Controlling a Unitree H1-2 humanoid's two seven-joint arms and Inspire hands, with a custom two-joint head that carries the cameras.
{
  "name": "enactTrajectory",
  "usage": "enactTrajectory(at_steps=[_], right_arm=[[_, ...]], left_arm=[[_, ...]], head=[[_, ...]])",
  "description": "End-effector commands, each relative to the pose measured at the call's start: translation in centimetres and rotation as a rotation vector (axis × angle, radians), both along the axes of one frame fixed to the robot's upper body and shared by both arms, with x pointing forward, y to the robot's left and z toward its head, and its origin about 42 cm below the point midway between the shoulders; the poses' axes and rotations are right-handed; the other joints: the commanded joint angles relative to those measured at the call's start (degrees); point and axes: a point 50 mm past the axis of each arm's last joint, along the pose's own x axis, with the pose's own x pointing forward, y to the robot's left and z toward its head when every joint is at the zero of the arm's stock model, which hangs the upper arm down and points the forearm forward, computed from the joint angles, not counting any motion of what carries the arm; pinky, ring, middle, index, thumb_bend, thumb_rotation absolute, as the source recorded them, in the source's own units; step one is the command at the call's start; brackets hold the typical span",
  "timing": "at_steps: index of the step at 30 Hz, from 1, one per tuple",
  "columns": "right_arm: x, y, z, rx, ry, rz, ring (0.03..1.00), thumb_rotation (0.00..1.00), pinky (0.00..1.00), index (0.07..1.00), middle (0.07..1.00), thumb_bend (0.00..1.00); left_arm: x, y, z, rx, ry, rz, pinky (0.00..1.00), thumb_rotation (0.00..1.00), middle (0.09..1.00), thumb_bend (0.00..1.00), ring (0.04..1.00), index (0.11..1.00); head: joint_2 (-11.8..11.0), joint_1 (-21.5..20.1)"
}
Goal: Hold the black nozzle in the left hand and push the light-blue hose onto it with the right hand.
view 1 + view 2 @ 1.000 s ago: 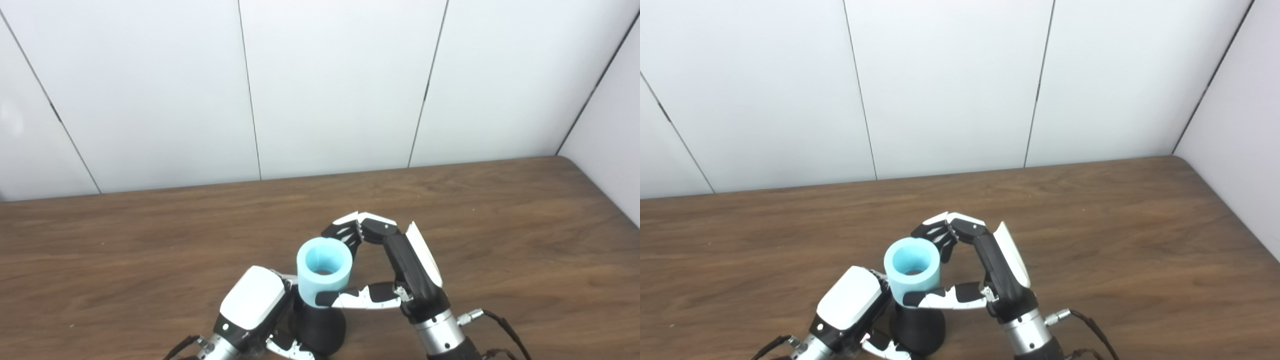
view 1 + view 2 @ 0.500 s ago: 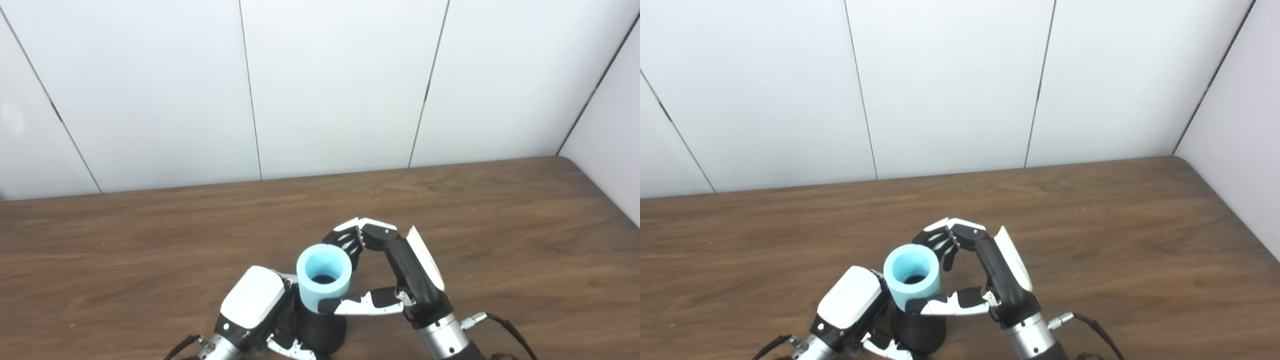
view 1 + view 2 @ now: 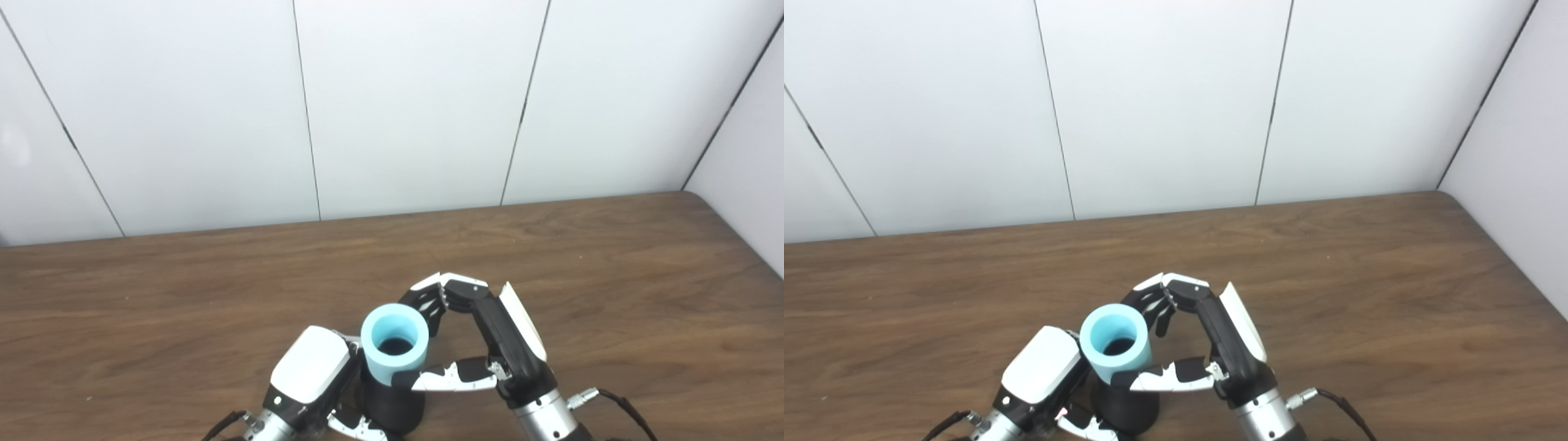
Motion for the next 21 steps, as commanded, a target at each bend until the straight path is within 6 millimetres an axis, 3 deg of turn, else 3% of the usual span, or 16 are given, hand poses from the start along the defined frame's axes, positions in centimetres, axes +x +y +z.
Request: enactTrajectory(at_steps=[1,21], right_arm=[[-0.06,0.15,0.37,-0.008,-0.024,0.015,0.402,0.0,0.28,0.522,0.486,0.51],[0.65,-0.33,-0.2,0.041,0.023,-0.037,0.374,0.0,0.25,0.548,0.472,0.51]], left_arm=[[-1.86,-0.46,-2.77,0.035,0.086,-0.023,0.14,0.0,0.471,0.52,0.173,0.48],[-2.04,-0.36,-2.82,0.035,0.092,-0.027,0.13,0.0,0.471,0.52,0.165,0.48]], head=[[0.1,0.0],[0.0,-0.1]])
